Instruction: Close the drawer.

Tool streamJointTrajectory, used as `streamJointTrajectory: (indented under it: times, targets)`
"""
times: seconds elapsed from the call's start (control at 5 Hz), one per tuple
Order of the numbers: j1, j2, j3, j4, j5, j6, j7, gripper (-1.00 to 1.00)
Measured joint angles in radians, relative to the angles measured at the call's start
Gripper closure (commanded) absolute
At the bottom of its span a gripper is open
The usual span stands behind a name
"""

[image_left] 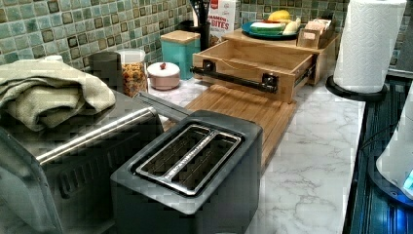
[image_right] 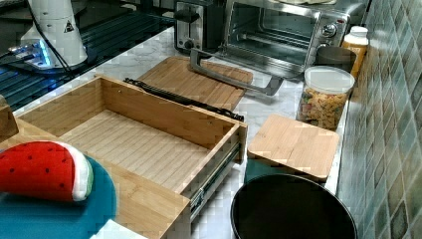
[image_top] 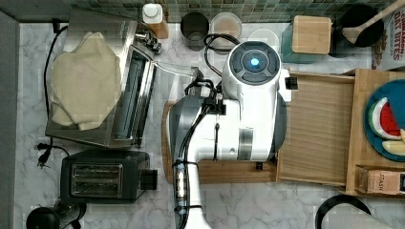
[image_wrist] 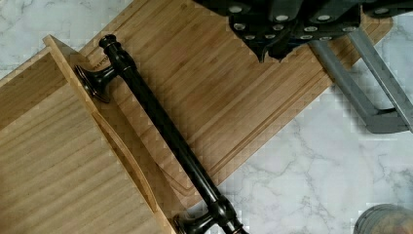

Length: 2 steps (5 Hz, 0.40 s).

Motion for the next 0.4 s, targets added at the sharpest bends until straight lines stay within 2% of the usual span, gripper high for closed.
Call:
streamJointTrajectory:
  times: [0.4]
  targets:
    - [-0.001,0.005,0.000,-0.020,-0.012,0.013,-0.008,1.00]
